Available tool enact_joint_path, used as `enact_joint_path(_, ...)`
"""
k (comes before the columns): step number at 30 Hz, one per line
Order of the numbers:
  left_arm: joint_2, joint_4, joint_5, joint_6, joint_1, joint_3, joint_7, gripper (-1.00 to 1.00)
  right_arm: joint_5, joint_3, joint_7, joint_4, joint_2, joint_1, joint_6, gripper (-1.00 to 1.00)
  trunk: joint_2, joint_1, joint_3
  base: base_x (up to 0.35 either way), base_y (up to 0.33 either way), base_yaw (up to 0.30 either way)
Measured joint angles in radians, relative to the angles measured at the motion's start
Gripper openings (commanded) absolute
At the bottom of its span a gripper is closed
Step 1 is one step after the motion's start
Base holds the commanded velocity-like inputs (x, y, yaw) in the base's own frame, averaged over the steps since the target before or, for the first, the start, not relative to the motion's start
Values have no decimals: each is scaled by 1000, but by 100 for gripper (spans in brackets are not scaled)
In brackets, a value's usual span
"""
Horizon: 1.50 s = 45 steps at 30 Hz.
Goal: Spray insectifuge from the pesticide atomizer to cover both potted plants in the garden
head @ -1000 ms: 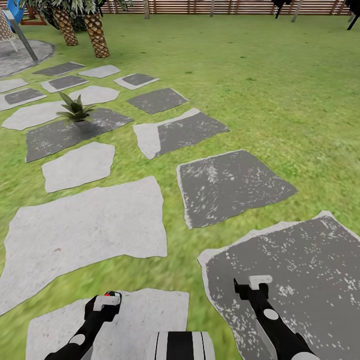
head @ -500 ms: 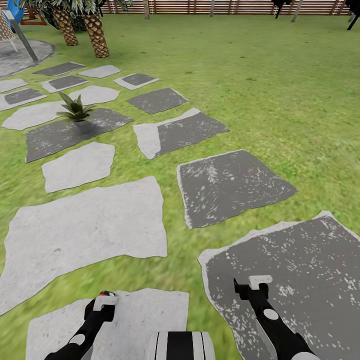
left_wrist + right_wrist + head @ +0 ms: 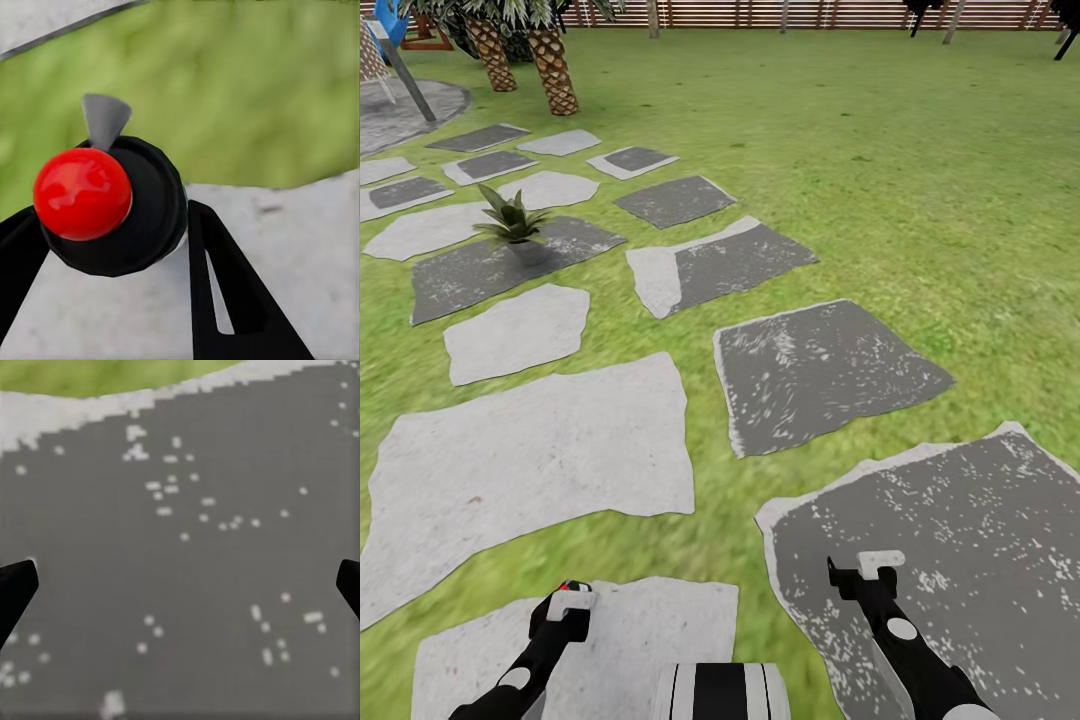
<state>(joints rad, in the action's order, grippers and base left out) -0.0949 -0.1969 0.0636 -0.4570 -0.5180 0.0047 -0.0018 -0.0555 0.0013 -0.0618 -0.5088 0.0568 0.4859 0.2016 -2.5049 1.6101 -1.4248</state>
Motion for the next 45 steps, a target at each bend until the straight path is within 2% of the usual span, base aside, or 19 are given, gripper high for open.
enact_joint_path(2,0,0,0,0,0,0,0,-100,0,0,0,0,0,0,0,100,0,0,0,0,0,0)
enact_joint_path(16,0,4,0,1,0,0,3,-100,0,0,0,0,0,0,0,100,3,-6,54,0,0,-5)
enact_joint_path(24,0,6,-1,3,0,0,2,-100,0,0,0,0,0,0,0,100,5,-10,85,0,0,-245)
enact_joint_path(45,-4,8,0,10,3,1,5,-100,0,0,1,1,-1,-1,0,100,152,-90,151,0,0,-289)
